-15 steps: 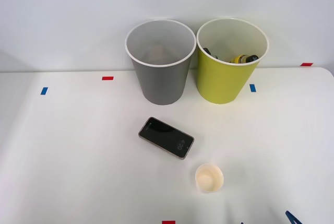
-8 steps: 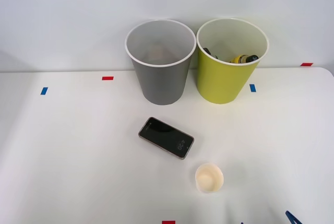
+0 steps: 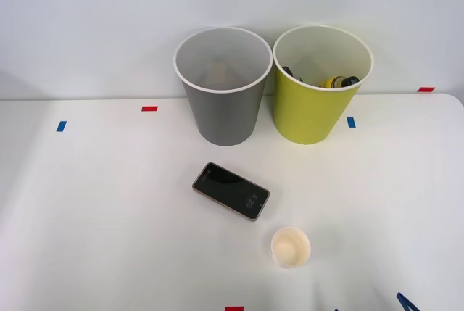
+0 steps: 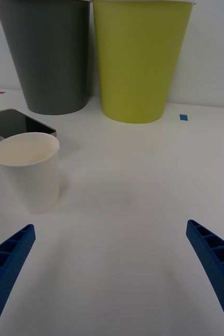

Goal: Put cans in the gray bin, plastic bottles in the light green bin

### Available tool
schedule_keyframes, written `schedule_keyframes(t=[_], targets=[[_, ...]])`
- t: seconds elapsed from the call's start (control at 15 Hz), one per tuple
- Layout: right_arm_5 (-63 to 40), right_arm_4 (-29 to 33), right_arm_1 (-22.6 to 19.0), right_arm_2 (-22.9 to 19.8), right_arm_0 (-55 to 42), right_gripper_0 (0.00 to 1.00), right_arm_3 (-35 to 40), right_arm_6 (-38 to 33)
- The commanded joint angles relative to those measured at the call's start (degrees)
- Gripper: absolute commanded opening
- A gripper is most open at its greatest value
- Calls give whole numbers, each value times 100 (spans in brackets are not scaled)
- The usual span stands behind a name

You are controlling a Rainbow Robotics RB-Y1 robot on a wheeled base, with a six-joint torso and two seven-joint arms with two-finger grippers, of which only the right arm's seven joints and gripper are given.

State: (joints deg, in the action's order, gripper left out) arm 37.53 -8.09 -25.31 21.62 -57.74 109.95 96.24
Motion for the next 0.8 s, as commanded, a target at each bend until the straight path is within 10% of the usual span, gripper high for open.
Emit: schedule_keyframes(t=[0.07,0.8], targets=[[0,0,0,0,0,100,0,0],[0,0,0,0,0,100,0,0]])
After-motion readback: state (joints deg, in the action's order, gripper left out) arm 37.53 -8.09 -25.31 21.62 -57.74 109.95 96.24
